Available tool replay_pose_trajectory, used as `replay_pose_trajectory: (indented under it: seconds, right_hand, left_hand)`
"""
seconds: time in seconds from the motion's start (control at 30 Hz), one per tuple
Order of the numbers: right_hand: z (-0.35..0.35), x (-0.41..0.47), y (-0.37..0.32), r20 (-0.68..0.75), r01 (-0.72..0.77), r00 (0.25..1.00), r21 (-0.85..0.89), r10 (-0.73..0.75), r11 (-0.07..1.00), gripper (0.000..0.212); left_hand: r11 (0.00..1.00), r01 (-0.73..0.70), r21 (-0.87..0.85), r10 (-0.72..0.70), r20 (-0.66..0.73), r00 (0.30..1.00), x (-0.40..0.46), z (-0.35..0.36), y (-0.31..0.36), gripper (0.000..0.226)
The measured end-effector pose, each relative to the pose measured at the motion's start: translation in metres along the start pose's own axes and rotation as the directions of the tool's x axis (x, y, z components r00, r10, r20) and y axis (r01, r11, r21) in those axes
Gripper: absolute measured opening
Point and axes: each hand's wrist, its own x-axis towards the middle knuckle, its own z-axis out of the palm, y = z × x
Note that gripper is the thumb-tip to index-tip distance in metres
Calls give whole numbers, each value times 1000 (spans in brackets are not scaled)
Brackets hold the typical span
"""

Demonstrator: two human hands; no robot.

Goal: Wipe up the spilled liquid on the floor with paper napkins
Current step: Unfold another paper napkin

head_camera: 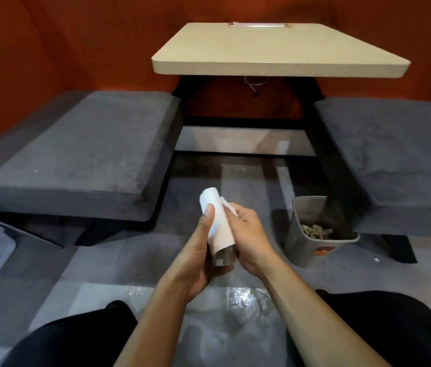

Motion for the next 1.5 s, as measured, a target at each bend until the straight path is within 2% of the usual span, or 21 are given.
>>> replay_pose_trajectory:
  seconds: [0.07,0.13,0.2,0.23,0.27,0.37,0.47,0.57,0.63,0.73,0.83,0.9,1.0,1.03,1.13,1.2,1.27,1.33,1.43,1.5]
  right_hand:
    - [0,0,1,-32,90,994,-256,-102,962,44]
    - [-2,0,-1,-33,143,983,-464,-178,874,32]
    - [-6,-1,-4,-56,143,976,-561,-210,815,19]
    - [-8,0,-5,-70,148,972,-564,-226,812,19]
    - [-11,1,-4,-74,160,970,-531,-233,832,23]
    - [-20,5,0,-33,163,984,-246,-177,955,31]
    - [-29,10,2,-33,132,990,-97,-136,986,30]
    - [-41,12,-6,-122,97,989,75,-87,993,18]
    - [-55,12,-11,-152,35,988,237,1,971,15]
    - [-75,12,-17,-104,-64,985,538,141,841,11]
    - [-80,13,-13,-113,-90,973,613,200,785,12]
    - [-76,17,-10,-148,-119,958,579,247,807,14]
    - [-69,22,-13,-9,-258,951,523,309,812,47]
    - [-66,22,-14,16,-273,954,453,298,849,55]
    - [-66,23,-7,37,-137,990,38,135,990,49]
    - [-69,26,-3,87,-60,993,-258,85,964,38]
    - [-71,29,-2,119,-48,988,-389,102,920,25]
    - [-73,34,-1,157,-78,978,-349,140,934,23]
    - [-73,38,6,259,-145,949,-141,178,979,21]
    - [-70,38,7,276,-177,944,-48,183,983,21]
  left_hand:
    - [993,11,-121,-2,78,997,1,2,-2,92]
    - [969,1,-246,23,96,995,3,2,-5,74]
    - [931,22,-365,25,123,992,3,-1,-7,49]
    - [905,46,-422,19,148,989,2,-4,-8,47]
    - [878,71,-473,11,169,985,2,-10,-9,48]
    - [845,120,-521,12,243,970,1,-23,-9,56]
    - [884,127,-450,-2,267,964,0,-31,-2,61]
    - [934,109,-340,-54,170,984,-2,-45,10,60]
    - [942,76,-328,-51,83,995,-4,-60,17,61]
    - [925,-35,-378,44,14,999,-9,-84,30,67]
    - [893,-129,-430,140,-5,990,-14,-96,41,72]
    - [877,-170,-449,190,1,982,-15,-98,44,76]
    - [863,-207,-461,243,20,970,-15,-92,45,75]
    - [852,-223,-474,262,16,965,-15,-92,47,71]
    - [833,-249,-494,261,-45,964,-12,-102,55,67]
    - [857,-246,-453,228,-95,969,-9,-109,61,68]
    - [886,-224,-406,187,-128,974,-5,-111,66,65]
    - [901,-196,-386,144,-160,977,0,-110,68,62]
    - [906,-177,-383,118,-173,978,8,-111,69,62]
    - [908,-159,-389,96,-176,980,14,-113,68,66]
